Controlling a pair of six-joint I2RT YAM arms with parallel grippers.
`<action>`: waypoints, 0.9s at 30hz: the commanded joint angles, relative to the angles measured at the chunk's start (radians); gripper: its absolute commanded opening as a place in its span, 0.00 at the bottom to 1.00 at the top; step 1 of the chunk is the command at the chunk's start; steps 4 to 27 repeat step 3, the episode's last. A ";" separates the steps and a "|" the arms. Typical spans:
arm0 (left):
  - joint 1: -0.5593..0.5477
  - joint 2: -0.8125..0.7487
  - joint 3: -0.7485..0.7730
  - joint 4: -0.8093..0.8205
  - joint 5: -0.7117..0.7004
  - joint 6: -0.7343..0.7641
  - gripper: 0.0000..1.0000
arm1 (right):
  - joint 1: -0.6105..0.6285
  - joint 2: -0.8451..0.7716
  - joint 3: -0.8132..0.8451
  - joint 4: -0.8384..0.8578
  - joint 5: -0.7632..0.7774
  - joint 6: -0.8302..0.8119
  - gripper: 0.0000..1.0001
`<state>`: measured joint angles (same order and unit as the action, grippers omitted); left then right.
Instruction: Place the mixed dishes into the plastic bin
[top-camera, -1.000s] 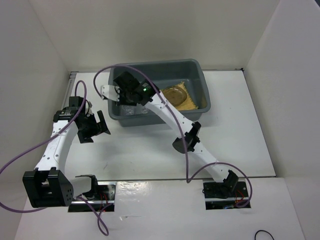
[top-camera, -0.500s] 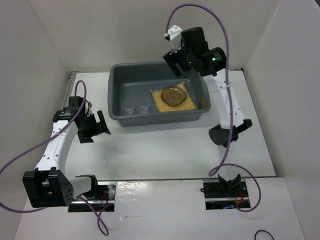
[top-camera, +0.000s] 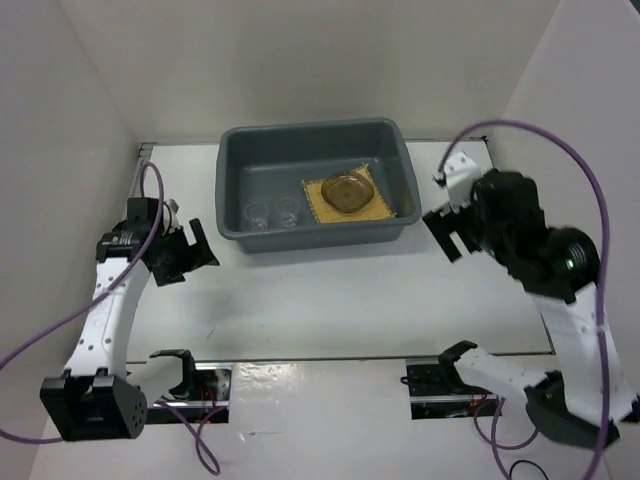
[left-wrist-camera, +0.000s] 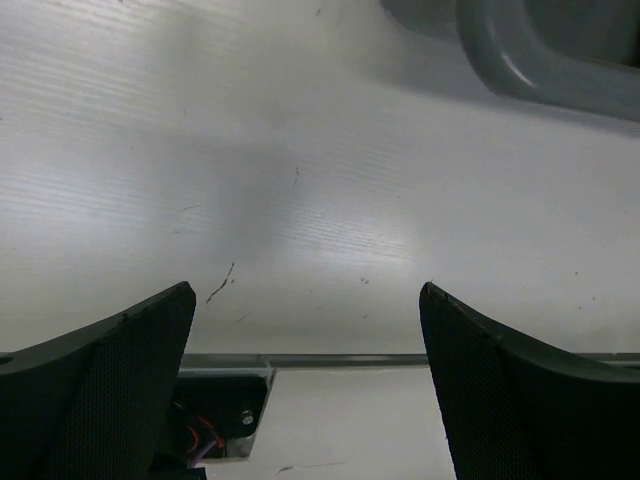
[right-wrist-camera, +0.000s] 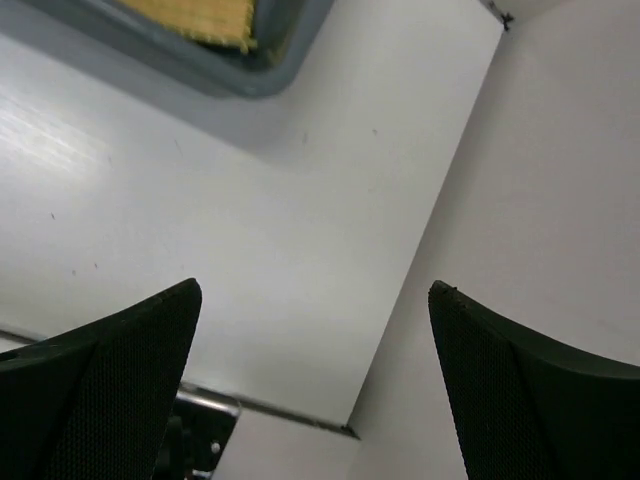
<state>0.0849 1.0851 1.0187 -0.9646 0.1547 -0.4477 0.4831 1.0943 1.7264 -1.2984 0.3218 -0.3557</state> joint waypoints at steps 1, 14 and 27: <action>0.007 -0.103 0.012 0.012 -0.001 0.014 0.99 | -0.029 -0.106 -0.138 -0.001 0.023 0.008 0.99; 0.007 -0.170 0.012 0.012 -0.001 -0.005 0.99 | -0.043 -0.196 -0.229 -0.001 0.011 -0.002 0.99; 0.007 -0.170 0.012 0.012 -0.001 -0.005 0.99 | -0.043 -0.196 -0.229 -0.001 0.011 -0.002 0.99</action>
